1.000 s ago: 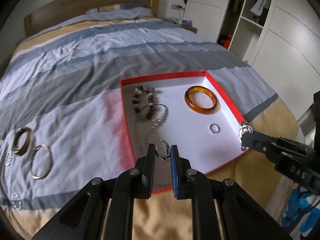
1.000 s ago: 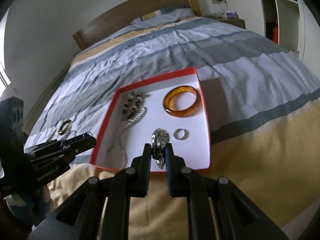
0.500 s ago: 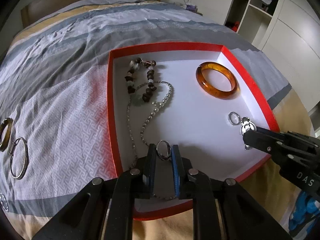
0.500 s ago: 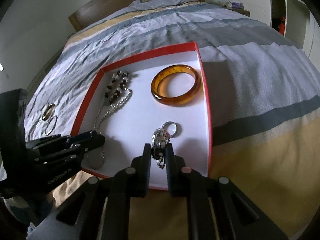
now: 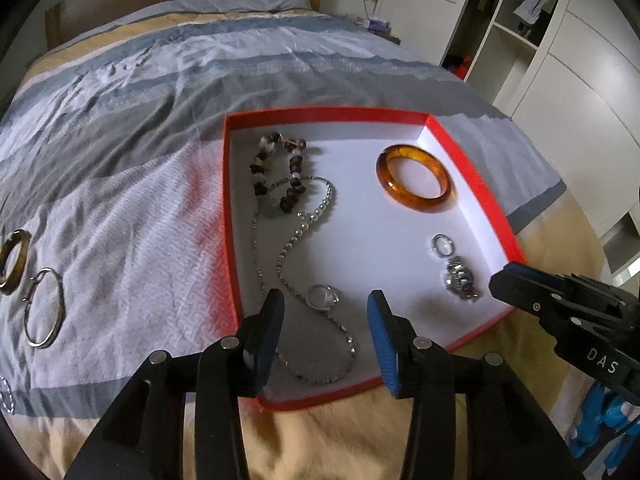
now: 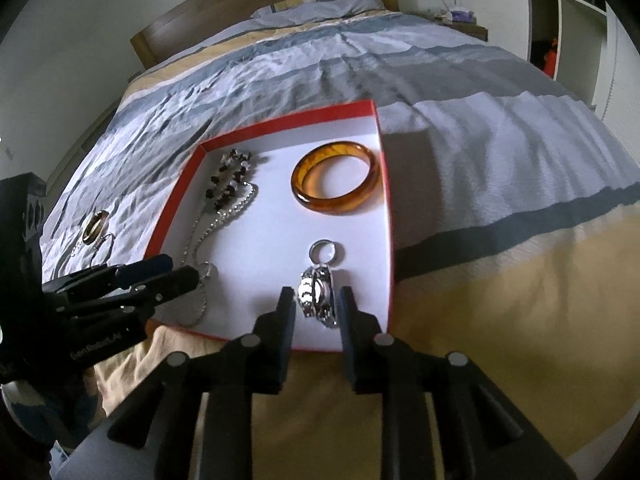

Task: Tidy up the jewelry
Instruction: 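Open both tools to drop the ring and watch into the red box, then move both tools back toward the remaining jewelry on the bed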

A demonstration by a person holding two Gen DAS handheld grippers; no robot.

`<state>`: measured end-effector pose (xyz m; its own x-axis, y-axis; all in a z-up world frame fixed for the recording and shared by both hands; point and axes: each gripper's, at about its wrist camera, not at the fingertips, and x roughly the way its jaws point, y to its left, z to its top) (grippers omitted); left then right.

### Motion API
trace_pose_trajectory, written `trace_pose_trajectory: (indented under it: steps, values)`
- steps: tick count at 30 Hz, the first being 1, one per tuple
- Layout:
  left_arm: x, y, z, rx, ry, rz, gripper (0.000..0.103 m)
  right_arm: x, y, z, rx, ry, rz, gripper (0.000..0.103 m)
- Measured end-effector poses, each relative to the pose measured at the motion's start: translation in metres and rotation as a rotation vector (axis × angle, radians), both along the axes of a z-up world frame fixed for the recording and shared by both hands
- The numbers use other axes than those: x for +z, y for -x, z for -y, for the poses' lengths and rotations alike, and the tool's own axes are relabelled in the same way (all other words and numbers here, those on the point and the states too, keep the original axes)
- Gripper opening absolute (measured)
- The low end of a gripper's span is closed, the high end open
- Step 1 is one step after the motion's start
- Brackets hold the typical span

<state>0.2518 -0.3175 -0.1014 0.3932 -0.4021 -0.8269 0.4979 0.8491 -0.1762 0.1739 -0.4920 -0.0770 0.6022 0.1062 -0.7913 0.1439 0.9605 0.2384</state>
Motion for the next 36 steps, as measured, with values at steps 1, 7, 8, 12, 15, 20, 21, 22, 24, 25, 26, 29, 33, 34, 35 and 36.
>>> trace_pose_trajectory:
  steps: [1, 7, 8, 12, 15, 20, 21, 22, 24, 25, 26, 29, 33, 34, 35, 36]
  values:
    - [0.004, 0.002, -0.001, 0.001, 0.003, 0.002, 0.044, 0.003, 0.003, 0.000, -0.005, -0.001, 0.004, 0.023]
    - [0.037, 0.026, -0.020, 0.012, 0.029, 0.029, 0.050, 0.034, 0.032, -0.010, -0.035, -0.001, 0.050, 0.024]
    - [0.044, 0.031, -0.025, 0.014, 0.032, 0.039, 0.054, 0.041, 0.038, -0.013, -0.037, -0.001, 0.062, 0.024]
    - [0.070, 0.055, -0.050, 0.042, 0.034, 0.072, 0.060, 0.068, 0.060, -0.030, -0.037, 0.001, 0.113, 0.027]
    - [0.083, 0.072, -0.074, 0.073, 0.033, 0.088, 0.060, 0.088, 0.077, -0.044, -0.037, -0.003, 0.151, 0.033]
    - [0.099, 0.105, -0.126, 0.142, 0.025, 0.114, 0.060, 0.116, 0.108, -0.069, -0.023, -0.004, 0.209, 0.035]
    - [0.100, 0.111, -0.135, 0.155, 0.023, 0.116, 0.061, 0.120, 0.114, -0.075, -0.020, -0.004, 0.218, 0.035]
    - [0.104, 0.119, -0.149, 0.174, 0.023, 0.118, 0.061, 0.125, 0.121, -0.081, -0.017, -0.004, 0.228, 0.036]
    - [0.108, 0.131, -0.167, 0.196, 0.022, 0.126, 0.063, 0.132, 0.133, -0.091, -0.011, -0.004, 0.243, 0.038]
    - [0.111, 0.140, -0.182, 0.219, 0.016, 0.135, 0.064, 0.136, 0.139, -0.098, -0.008, -0.004, 0.253, 0.038]
    - [0.113, 0.146, -0.192, 0.235, 0.014, 0.141, 0.066, 0.139, 0.145, -0.103, -0.005, -0.005, 0.260, 0.038]
    - [0.120, 0.165, -0.225, 0.283, 0.008, 0.161, 0.067, 0.150, 0.161, -0.121, 0.005, -0.006, 0.286, 0.039]
    - [0.135, 0.192, -0.269, 0.342, -0.010, 0.215, 0.067, 0.164, 0.181, -0.144, 0.021, -0.002, 0.322, 0.039]
    - [0.138, 0.197, -0.277, 0.353, -0.010, 0.224, 0.068, 0.169, 0.187, -0.151, 0.028, 0.003, 0.333, 0.039]
    - [0.143, 0.205, -0.290, 0.376, -0.015, 0.240, 0.069, 0.172, 0.192, -0.157, 0.035, 0.008, 0.342, 0.039]
    - [0.145, 0.210, -0.298, 0.391, -0.020, 0.251, 0.070, 0.175, 0.196, -0.162, 0.039, 0.012, 0.348, 0.039]
